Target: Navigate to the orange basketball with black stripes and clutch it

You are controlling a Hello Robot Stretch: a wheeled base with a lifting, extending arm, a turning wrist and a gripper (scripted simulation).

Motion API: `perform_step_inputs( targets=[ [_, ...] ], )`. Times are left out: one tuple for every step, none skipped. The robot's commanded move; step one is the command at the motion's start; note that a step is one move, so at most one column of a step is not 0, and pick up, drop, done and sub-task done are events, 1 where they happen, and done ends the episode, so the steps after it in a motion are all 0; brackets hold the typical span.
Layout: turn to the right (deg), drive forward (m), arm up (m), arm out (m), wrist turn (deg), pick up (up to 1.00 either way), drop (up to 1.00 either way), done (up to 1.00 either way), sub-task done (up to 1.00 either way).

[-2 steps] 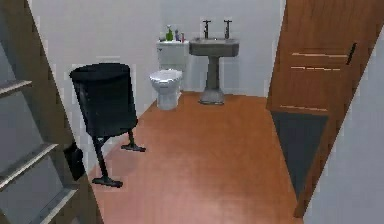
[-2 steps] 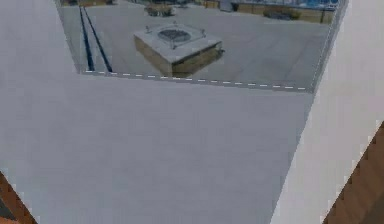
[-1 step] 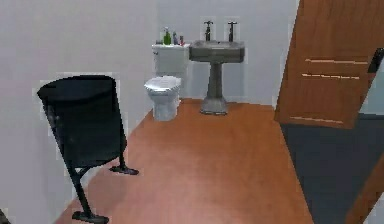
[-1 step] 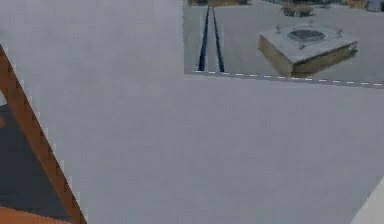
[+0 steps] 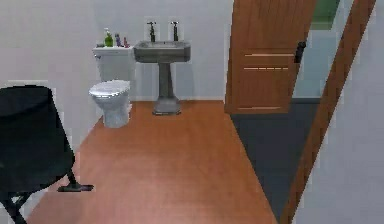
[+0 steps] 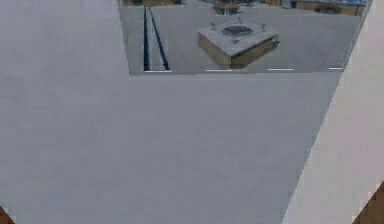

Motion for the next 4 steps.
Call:
perform_step_inputs(
  targets=[
    [0.0, 1.00, 0.00, 0.00, 0.0, 0.00, 0.00, 0.00, 0.00],
    [6.0, 0.00, 0.00, 0.00, 0.0, 0.00, 0.00, 0.00, 0.00],
    [0.0, 0.15, 0.00, 0.00, 0.0, 0.00, 0.00, 0.00, 0.00],
    [45.0, 0.00, 0.00, 0.00, 0.0, 0.00, 0.00, 0.00, 0.00]
  ],
)
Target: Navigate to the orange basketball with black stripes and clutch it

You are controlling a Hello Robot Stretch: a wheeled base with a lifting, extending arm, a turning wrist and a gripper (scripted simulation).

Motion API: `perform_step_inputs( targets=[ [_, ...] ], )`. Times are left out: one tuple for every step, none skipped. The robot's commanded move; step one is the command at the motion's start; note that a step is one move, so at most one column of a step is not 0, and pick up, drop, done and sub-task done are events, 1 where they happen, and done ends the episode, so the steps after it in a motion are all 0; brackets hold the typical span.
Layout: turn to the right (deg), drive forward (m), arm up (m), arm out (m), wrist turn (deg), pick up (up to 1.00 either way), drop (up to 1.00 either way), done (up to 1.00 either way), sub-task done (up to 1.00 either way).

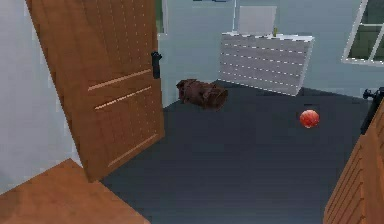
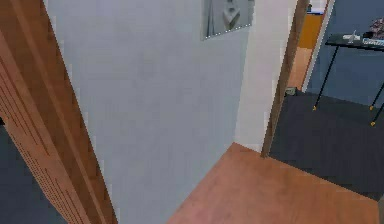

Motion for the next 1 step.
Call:
perform_step_inputs(
  targets=[
    [3.0, 0.00, 0.00, 0.00, 0.0, 0.00, 0.00, 0.00, 0.00]
  ],
)
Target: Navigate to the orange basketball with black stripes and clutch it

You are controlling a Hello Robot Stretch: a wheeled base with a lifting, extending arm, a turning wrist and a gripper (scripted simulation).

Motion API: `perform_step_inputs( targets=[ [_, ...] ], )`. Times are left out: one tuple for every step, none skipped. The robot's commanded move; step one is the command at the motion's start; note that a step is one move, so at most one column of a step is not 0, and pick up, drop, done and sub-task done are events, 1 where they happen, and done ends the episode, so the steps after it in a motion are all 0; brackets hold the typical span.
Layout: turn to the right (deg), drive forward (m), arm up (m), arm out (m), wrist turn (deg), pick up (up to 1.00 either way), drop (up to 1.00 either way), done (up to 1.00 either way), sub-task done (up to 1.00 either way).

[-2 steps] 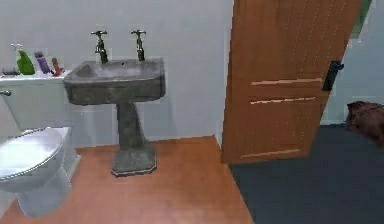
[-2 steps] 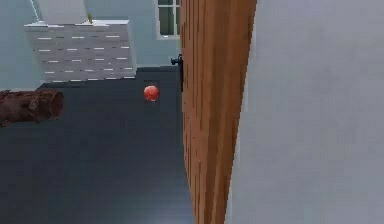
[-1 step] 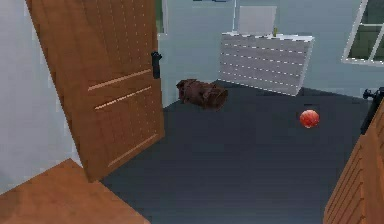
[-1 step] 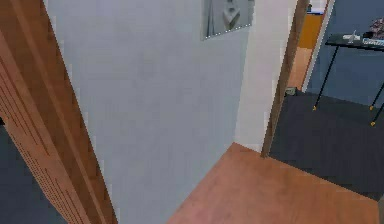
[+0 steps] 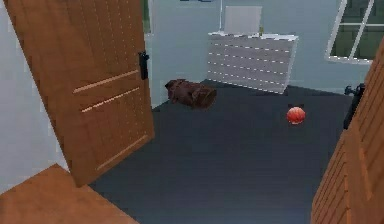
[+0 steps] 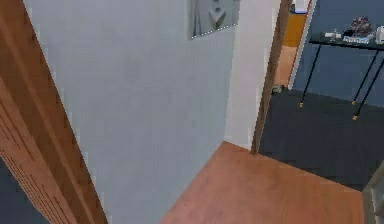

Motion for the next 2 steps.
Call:
perform_step_inputs(
  targets=[
    [0.0, 0.35, 0.00, 0.00, 0.0, 0.00, 0.00, 0.00, 0.00],
    [24.0, 0.00, 0.00, 0.00, 0.0, 0.00, 0.00, 0.00, 0.00]
  ],
)
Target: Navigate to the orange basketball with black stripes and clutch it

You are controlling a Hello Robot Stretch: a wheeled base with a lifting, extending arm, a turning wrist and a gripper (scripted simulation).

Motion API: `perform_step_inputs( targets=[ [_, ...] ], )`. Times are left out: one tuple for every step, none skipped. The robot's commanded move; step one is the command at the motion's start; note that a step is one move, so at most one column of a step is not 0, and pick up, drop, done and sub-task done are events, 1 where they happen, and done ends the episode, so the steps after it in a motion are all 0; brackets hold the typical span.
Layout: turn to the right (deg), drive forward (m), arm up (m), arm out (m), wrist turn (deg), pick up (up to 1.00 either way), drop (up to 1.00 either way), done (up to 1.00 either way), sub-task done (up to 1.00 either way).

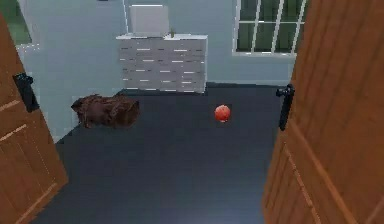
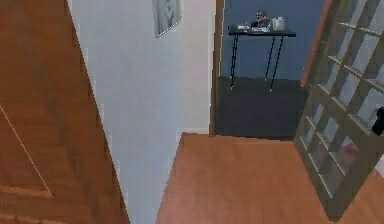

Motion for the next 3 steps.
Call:
perform_step_inputs(
  targets=[
    [0.0, 1.00, 0.00, 0.00, 0.0, 0.00, 0.00, 0.00, 0.00],
    [6.0, 0.00, 0.00, 0.00, 0.0, 0.00, 0.00, 0.00, 0.00],
    [0.0, 0.35, 0.00, 0.00, 0.0, 0.00, 0.00, 0.00, 0.00]
  ],
)
